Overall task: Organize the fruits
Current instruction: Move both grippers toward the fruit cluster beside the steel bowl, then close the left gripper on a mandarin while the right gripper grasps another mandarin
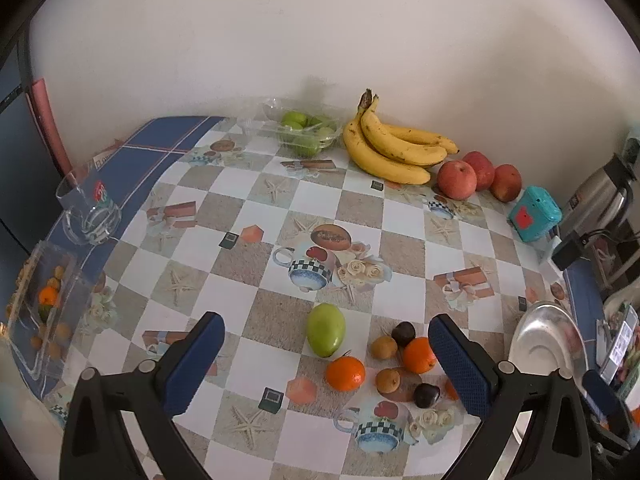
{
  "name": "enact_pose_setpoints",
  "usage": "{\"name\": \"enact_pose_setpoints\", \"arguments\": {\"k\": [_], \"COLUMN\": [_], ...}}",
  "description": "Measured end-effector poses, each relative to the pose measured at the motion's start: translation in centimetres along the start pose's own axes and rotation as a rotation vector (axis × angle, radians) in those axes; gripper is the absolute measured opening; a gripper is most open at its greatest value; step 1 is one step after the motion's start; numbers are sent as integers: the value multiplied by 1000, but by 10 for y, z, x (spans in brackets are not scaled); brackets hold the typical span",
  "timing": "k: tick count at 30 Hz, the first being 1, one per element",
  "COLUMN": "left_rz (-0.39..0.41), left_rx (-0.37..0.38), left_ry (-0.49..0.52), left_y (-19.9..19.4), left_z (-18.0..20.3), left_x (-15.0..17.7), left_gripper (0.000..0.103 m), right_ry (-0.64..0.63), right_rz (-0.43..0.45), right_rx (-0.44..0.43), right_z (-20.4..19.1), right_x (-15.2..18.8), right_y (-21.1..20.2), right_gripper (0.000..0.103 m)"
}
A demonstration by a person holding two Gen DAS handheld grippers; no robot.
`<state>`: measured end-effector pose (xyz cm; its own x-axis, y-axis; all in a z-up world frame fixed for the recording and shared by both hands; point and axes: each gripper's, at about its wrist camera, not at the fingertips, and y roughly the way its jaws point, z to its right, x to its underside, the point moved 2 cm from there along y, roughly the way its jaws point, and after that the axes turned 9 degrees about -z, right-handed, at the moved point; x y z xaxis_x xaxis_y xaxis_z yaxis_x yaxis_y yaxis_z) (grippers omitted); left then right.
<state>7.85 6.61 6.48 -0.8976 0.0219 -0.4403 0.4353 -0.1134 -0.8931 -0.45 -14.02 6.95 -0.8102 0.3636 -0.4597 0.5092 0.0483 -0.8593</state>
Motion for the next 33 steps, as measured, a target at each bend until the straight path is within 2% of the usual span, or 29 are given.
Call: {"name": "enact_pose_setpoints", "arguments": {"k": [4,12,14,15,18,21,23,28,33], "left_rz": [-46,-139,-151,-158,-190,-225,-237,-281,-321], "left_rx": [-11,7,12,14,26,58,63,58,81], "left_ry": [-12,-108,-119,-114,-93,-96,-97,-83,-83], "left_y": [18,49,53,56,67,75,78,91,101], "left_z": [-4,-23,-23,-21,-15,-11,-9,-3,2], "left_x": [1,7,9,10,14,20,21,27,33], "left_gripper": [103,103,103,103,103,102,100,89,78], "right_ry": [17,15,10,13,8,7,7,1,-1], "right_rz": [-34,-81,-94,-101,-128,-155,-174,-220,-242], "right_rx": [7,10,19,19,5,-17,-19,-28,-36], "right_z": [-7,-4,-1,1,3,4,5,7,8], "right_x": [-7,-7,-5,-4,-1,2,5,10,13], "right_y": [21,53,58,61,71,78,83,94,100], "right_gripper": [103,102,94,87,84,75,75,64,63]}}
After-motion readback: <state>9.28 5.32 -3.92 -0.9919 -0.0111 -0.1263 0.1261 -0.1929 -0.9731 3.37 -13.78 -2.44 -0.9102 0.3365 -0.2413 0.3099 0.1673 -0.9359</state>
